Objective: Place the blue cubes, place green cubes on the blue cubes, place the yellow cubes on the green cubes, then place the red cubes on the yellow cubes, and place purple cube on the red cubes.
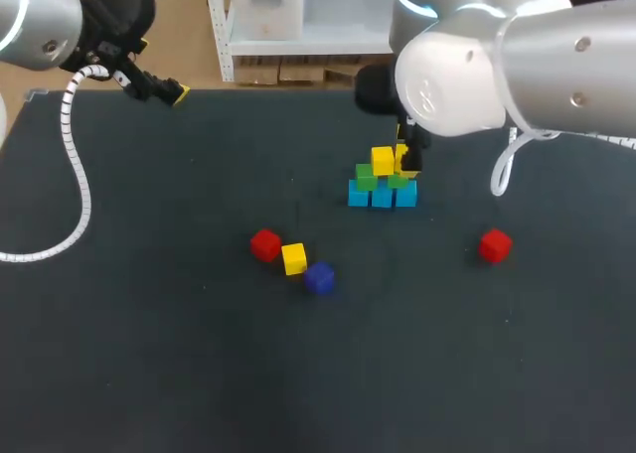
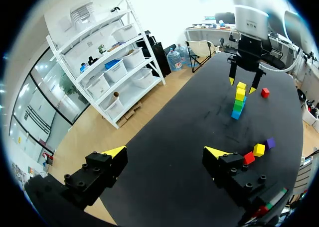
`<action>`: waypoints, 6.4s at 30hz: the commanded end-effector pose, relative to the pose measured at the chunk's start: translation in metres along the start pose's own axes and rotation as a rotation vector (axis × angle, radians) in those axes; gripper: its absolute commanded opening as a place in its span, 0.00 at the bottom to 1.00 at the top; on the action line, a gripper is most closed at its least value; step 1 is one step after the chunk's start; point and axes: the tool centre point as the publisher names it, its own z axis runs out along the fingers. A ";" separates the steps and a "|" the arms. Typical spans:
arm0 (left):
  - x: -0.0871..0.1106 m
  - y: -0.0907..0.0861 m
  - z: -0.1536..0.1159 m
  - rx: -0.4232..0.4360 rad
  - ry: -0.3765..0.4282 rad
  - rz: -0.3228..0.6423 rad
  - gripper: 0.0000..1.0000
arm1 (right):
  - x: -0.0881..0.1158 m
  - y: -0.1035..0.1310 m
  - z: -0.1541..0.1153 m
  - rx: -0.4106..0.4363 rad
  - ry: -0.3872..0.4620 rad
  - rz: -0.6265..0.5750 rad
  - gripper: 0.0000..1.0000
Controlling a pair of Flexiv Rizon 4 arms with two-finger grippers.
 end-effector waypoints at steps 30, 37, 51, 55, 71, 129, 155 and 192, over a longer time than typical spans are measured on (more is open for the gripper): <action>0.001 0.001 0.000 0.005 -0.005 0.003 1.00 | 0.013 -0.003 -0.004 -0.006 -0.018 0.018 0.51; 0.001 0.001 0.000 0.005 -0.005 0.003 1.00 | 0.013 -0.003 -0.004 -0.007 -0.015 0.016 0.47; 0.001 0.001 0.000 0.005 -0.005 0.003 1.00 | 0.013 -0.001 -0.004 -0.003 -0.013 0.001 0.49; 0.001 0.001 0.000 0.005 -0.005 0.003 1.00 | 0.015 -0.002 -0.004 -0.002 -0.010 -0.008 0.47; 0.001 0.001 0.000 0.005 -0.005 0.003 1.00 | 0.017 -0.002 -0.003 -0.006 -0.013 -0.026 0.41; 0.001 0.001 0.000 0.005 -0.005 0.003 1.00 | 0.014 0.005 -0.003 -0.013 -0.023 -0.065 0.40; 0.001 0.001 0.000 0.005 -0.005 0.003 1.00 | 0.013 0.007 -0.002 -0.025 -0.019 -0.064 0.38; 0.001 0.001 0.000 0.005 -0.005 0.003 1.00 | 0.090 -0.031 -0.070 0.094 -0.361 0.246 1.00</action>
